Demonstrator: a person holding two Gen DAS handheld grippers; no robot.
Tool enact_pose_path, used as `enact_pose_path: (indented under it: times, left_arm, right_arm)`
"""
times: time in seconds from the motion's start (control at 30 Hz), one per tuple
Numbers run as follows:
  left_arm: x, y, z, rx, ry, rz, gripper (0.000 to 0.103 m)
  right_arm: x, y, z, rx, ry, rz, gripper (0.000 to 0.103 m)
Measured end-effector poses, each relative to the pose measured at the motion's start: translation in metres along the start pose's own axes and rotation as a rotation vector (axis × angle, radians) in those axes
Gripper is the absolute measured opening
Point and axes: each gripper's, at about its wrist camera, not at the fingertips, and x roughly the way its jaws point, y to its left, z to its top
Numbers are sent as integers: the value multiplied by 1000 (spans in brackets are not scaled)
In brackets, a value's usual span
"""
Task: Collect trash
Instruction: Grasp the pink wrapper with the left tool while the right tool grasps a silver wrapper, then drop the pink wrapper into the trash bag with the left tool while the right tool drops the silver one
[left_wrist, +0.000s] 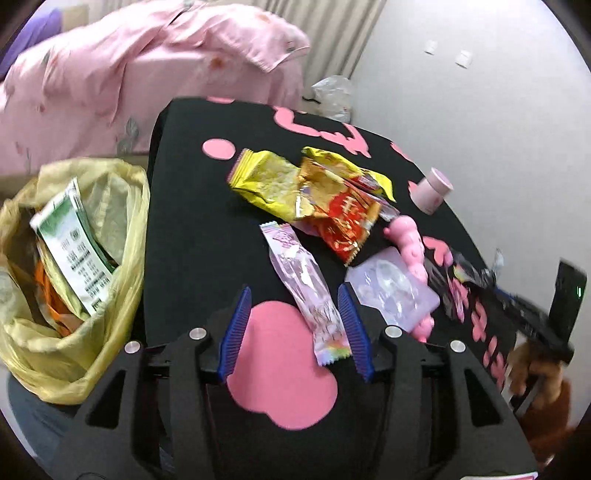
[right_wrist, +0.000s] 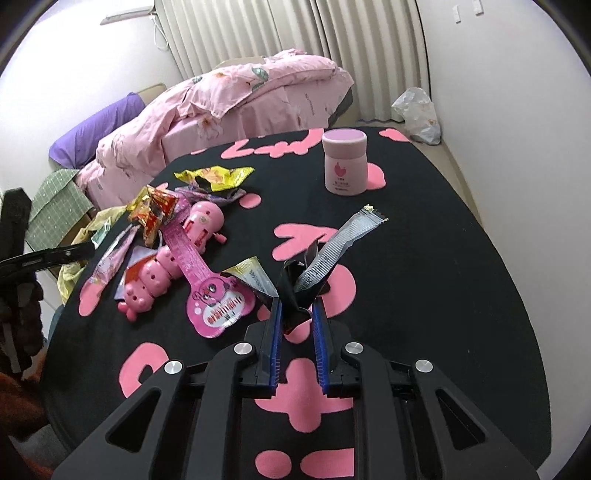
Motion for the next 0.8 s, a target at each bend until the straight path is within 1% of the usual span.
enact_pose_path:
  times: [0.07,0.13,0.2,0.23,0.27,0.3,0.33,0.37,0.4,0.43,0.47,0.57,0.7,0.8]
  left_arm:
    - [9,-1,9,0,8,11,47]
    - [23,-2,17,0,38,15,47]
    - [40,-2,26,-24,85,26,47]
    - [46,-2,29,-34,97,26,47]
    - [49,-3,34,-33,81,38,44]
    - [51,-3,36,-37,91,44,38]
    - [52,-3,37,-48,100,27,22]
    - [51,-3,36,-57,101,2,15]
    - [47,-5,34,-56,93,-21,12]
    - [43,-8,33,-43,81,-31,6]
    - [37,-12,29,-18,63,-37,5]
    - [13,-18,22,12,1,-71,4]
    - [-26,-15,19,1,-117,-103,4]
    - [-50,-11,23,-13,-191,-117,4]
  right_arm:
    - [-3,5,3,-11,-14,-1,17]
    - [-7,12,6,-37,-26,-11,17]
    - [-11,19,8,-66,-37,-23,17]
    - [-14,22,8,-76,-43,-23,17]
    - [-16,24,9,-81,-47,-22,17]
    - [-18,26,9,-86,-51,-20,17]
    - [-19,27,9,-89,-53,-19,17]
    - [-21,28,9,-90,-56,-17,17]
    - [-23,29,9,-89,-59,-13,17]
    - [-24,29,9,-86,-61,-8,17]
    - [-26,29,10,-82,-64,-2,17]
    - [-31,32,13,-79,-77,13,17]
    - [-41,46,24,-111,-111,21,17]
    - [-48,60,33,-142,-137,30,17]
